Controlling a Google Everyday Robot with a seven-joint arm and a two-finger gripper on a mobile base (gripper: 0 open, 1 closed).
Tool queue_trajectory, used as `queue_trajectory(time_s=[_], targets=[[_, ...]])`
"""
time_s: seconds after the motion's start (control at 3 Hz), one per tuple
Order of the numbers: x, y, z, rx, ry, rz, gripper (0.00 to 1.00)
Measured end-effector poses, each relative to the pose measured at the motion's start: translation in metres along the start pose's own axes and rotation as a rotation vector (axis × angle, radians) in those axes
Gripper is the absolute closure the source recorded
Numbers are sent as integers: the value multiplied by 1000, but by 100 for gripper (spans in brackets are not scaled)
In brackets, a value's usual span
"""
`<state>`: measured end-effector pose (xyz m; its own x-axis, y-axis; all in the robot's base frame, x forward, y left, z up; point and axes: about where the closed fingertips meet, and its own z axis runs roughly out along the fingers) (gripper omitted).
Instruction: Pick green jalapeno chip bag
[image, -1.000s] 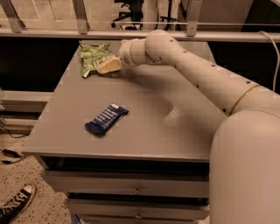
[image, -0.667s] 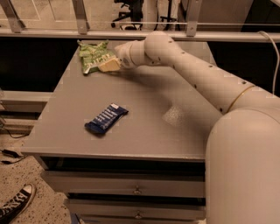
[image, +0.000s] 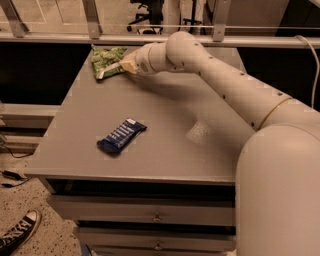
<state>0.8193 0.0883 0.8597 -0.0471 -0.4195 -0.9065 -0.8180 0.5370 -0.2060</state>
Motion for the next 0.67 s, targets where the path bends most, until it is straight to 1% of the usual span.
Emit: queue_trajectory(time_s=[0.33,0.67], targets=[[-21,4,-11,0,-47,-35,100],[-48,13,-30,-13,-137,-61,100]])
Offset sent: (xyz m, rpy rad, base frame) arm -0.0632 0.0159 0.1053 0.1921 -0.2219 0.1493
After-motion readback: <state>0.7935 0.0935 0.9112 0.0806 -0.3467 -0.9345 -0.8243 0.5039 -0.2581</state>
